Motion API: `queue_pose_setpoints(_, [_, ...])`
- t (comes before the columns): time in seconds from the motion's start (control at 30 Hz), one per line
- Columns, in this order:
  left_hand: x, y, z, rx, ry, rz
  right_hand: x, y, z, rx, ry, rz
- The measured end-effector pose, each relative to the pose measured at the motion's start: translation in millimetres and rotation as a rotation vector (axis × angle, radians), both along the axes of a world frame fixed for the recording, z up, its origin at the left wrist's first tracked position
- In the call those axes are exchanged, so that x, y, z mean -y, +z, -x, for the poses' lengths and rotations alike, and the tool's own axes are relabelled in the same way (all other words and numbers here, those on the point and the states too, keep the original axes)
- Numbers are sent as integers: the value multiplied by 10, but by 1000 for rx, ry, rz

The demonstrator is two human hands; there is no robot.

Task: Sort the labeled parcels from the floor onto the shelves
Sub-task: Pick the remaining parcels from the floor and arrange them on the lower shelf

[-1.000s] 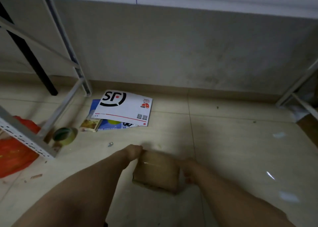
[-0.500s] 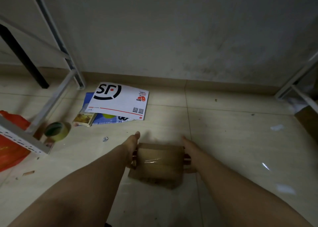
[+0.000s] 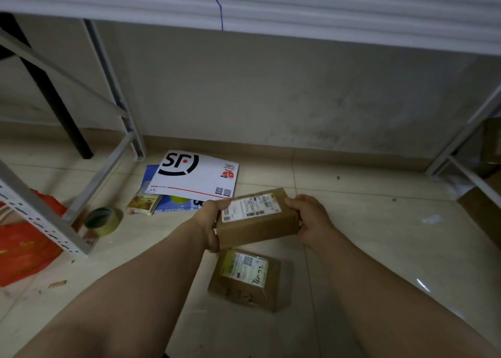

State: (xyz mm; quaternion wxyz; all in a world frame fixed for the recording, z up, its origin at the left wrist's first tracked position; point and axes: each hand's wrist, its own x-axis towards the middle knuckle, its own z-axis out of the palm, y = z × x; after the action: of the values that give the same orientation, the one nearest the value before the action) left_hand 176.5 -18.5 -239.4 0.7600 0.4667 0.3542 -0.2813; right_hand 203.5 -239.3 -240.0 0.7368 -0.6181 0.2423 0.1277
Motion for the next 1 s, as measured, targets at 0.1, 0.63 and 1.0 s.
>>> queue_pose_setpoints(0.1, [-64, 81, 32, 40, -48, 87, -27, 114, 7, 71, -18, -31])
queue_pose_setpoints(0.63, [-374, 290, 111, 395, -340, 14, -43, 431, 67, 235, 403, 258])
queue_pose_setpoints(1.0, [-418, 470, 131, 494, -554, -63, -214, 525, 194, 172, 897, 393])
